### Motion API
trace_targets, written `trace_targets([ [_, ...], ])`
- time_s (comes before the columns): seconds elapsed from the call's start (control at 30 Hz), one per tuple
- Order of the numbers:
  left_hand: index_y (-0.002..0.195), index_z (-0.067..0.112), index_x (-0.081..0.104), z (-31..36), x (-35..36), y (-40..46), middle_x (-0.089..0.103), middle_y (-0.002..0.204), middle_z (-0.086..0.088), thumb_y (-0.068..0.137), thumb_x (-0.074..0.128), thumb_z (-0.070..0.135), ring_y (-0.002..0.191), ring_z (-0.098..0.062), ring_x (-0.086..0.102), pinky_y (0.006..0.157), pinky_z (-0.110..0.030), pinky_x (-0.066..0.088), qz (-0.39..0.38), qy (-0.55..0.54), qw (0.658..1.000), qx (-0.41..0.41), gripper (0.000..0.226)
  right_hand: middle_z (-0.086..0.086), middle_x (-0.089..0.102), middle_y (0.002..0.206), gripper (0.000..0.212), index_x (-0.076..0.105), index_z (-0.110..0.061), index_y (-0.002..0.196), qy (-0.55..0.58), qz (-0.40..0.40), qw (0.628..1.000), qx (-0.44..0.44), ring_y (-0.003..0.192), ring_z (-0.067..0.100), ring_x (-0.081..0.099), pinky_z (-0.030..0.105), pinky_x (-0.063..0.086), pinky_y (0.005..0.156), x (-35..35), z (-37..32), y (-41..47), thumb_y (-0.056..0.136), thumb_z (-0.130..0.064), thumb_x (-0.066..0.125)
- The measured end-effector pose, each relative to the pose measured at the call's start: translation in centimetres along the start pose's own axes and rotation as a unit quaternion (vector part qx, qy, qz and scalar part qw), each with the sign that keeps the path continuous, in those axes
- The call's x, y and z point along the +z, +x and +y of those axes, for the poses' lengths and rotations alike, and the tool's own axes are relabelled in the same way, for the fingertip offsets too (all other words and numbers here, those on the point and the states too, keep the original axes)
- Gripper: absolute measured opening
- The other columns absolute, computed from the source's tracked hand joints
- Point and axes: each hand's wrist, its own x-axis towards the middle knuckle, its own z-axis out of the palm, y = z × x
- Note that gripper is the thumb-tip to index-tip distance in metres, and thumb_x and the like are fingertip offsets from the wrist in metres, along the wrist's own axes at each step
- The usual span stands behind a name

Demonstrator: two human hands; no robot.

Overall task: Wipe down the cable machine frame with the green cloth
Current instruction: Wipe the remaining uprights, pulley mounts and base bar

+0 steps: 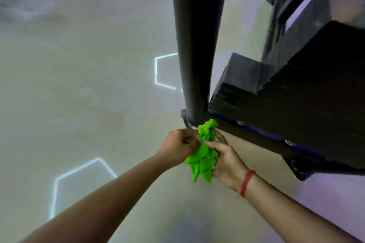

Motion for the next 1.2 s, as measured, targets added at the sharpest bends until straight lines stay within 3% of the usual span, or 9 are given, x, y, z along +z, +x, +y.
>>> trace_targets([
  [0.13, 0.093, 0.036, 0.055, 3.8, -6.7, -7.5, 0.058, 0.07, 0.007, 0.094, 0.054, 0.031, 0.065, -0.014, 0.049, 0.066, -0.03, 0.044, 0.031, -0.147, 0.987, -0.059, 0.005, 0.002, 0.071, 0.125, 0.059, 0.047, -0.058, 0.131, -0.065, -0.04, 0.994, 0.072, 0.115, 0.035, 0.067, 0.051, 0.053, 0.085, 6.8, -3.2, -5.2, 0.097, -0.01, 0.053],
  [0.33, 0.099, 0.029, 0.06, 15.0, -17.3, -20.8, 0.065, 0.078, -0.001, 0.104, 0.049, 0.031, 0.068, -0.016, 0.055, 0.066, -0.036, 0.047, 0.139, -0.234, 0.955, -0.114, 0.012, 0.002, 0.071, 0.11, 0.02, 0.06, -0.022, 0.108, -0.294, -0.08, 0.947, 0.106, 0.111, 0.023, 0.064, 0.039, 0.047, 0.083, 18.2, -9.4, -17.6, 0.089, -0.017, 0.062],
  [0.47, 0.101, 0.023, 0.072, 25.4, -24.3, -30.5, 0.066, 0.082, 0.007, 0.096, 0.065, 0.043, 0.072, -0.007, 0.059, 0.069, -0.026, 0.049, 0.093, -0.182, 0.966, -0.156, 0.022, -0.008, 0.047, 0.142, 0.093, 0.035, -0.028, 0.141, -0.363, -0.158, 0.918, -0.016, 0.117, 0.007, 0.059, 0.024, 0.053, 0.081, 23.9, -14.1, -28.5, 0.067, -0.003, 0.086],
  [0.53, 0.111, 0.032, 0.072, 30.6, -27.6, -35.1, 0.067, 0.094, 0.013, 0.08, 0.083, 0.043, 0.078, -0.002, 0.061, 0.074, -0.019, 0.048, 0.025, -0.091, 0.981, -0.17, 0.034, -0.016, 0.035, 0.14, 0.113, 0.025, -0.044, 0.149, -0.474, -0.198, 0.852, -0.102, 0.124, -0.002, 0.05, 0.015, 0.046, 0.096, 26.1, -16.2, -33.7, 0.065, -0.01, 0.092],
  [0.7, 0.129, 0.04, 0.059, 41.7, -33.1, -44.5, 0.063, 0.112, 0.016, 0.068, 0.089, 0.028, 0.092, -0.007, 0.057, 0.065, -0.014, 0.041, -0.017, 0.114, 0.974, -0.196, 0.069, -0.013, 0.053, 0.123, 0.036, 0.072, -0.031, 0.099, -0.626, -0.208, 0.684, -0.312, 0.119, 0.011, 0.054, 0.032, 0.047, 0.097, 29.8, -21.6, -43.8, 0.072, -0.054, 0.075],
  [0.87, 0.102, 0.032, 0.074, 47.2, -36.0, -53.1, 0.064, 0.078, 0.011, 0.069, 0.079, 0.032, 0.078, -0.014, 0.063, 0.063, -0.024, 0.049, -0.039, 0.262, 0.919, -0.292, 0.034, -0.001, 0.064, 0.07, 0.034, 0.064, -0.02, 0.076, -0.573, -0.274, 0.751, -0.182, 0.07, 0.007, 0.06, 0.029, 0.048, 0.068, 32.4, -28.4, -53.1, 0.066, -0.046, 0.083],
  [1.0, 0.091, 0.021, 0.077, 46.1, -37.5, -59.2, 0.072, 0.081, -0.007, 0.063, 0.077, 0.027, 0.072, -0.024, 0.066, 0.06, -0.025, 0.047, -0.018, -0.211, 0.964, -0.159, 0.028, 0.01, 0.073, 0.096, 0.03, 0.075, -0.015, 0.098, -0.289, -0.397, 0.871, 0.011, 0.09, 0.029, 0.069, 0.035, 0.058, 0.077, 33.7, -31.5, -58.1, 0.07, -0.02, 0.087],
  [1.1, 0.133, 0.009, 0.061, 43.5, -35.5, -61.3, 0.069, 0.121, -0.017, 0.089, 0.06, 0.029, 0.106, -0.033, 0.068, 0.09, -0.042, 0.053, -0.041, -0.625, 0.778, 0.036, 0.048, 0.02, 0.075, 0.102, 0.066, 0.079, -0.004, 0.103, -0.114, -0.389, 0.904, 0.136, 0.089, 0.034, 0.075, 0.042, 0.061, 0.072, 34.3, -30.6, -60.0, 0.043, -0.023, 0.1],
  [1.2, 0.154, 0.028, 0.037, 40.8, -32.2, -62.1, 0.043, 0.156, -0.008, 0.092, 0.06, 0.045, 0.139, -0.029, 0.047, 0.12, -0.049, 0.025, 0.031, -0.779, 0.616, 0.11, 0.069, 0.021, 0.073, 0.111, 0.068, 0.075, -0.006, 0.116, -0.118, -0.393, 0.897, 0.166, 0.097, 0.036, 0.073, 0.047, 0.06, 0.081, 35.2, -28.2, -60.5, 0.051, -0.016, 0.096],
])
